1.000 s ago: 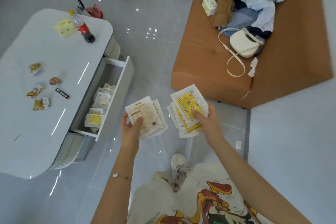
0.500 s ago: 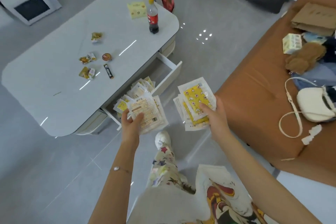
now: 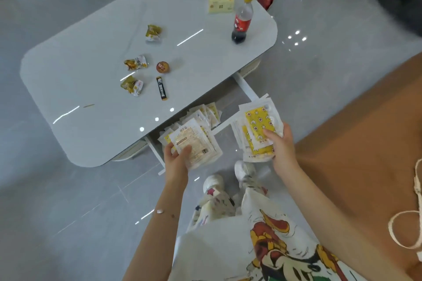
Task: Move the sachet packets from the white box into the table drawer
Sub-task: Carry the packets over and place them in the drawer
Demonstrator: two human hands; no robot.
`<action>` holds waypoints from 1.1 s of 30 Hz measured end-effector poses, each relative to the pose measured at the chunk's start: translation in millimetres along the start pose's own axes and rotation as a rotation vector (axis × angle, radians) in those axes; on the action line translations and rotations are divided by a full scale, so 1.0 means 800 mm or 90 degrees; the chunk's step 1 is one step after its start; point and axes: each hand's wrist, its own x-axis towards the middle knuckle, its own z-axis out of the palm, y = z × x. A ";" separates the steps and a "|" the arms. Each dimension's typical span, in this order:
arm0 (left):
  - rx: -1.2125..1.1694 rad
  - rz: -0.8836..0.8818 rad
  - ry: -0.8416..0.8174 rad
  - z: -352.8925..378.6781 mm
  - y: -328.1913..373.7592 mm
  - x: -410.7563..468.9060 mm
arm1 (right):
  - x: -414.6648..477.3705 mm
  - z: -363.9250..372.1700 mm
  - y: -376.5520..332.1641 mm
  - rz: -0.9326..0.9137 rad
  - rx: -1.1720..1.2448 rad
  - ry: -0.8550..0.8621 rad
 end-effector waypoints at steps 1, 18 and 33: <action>-0.015 -0.015 0.020 -0.001 -0.008 0.023 | 0.027 0.010 0.010 0.017 -0.006 -0.001; 0.030 -0.049 0.269 -0.015 -0.187 0.430 | 0.505 0.171 0.256 0.155 -0.057 0.029; 0.347 0.139 0.270 0.015 -0.115 0.317 | 0.417 0.171 0.176 -0.114 -0.572 -0.170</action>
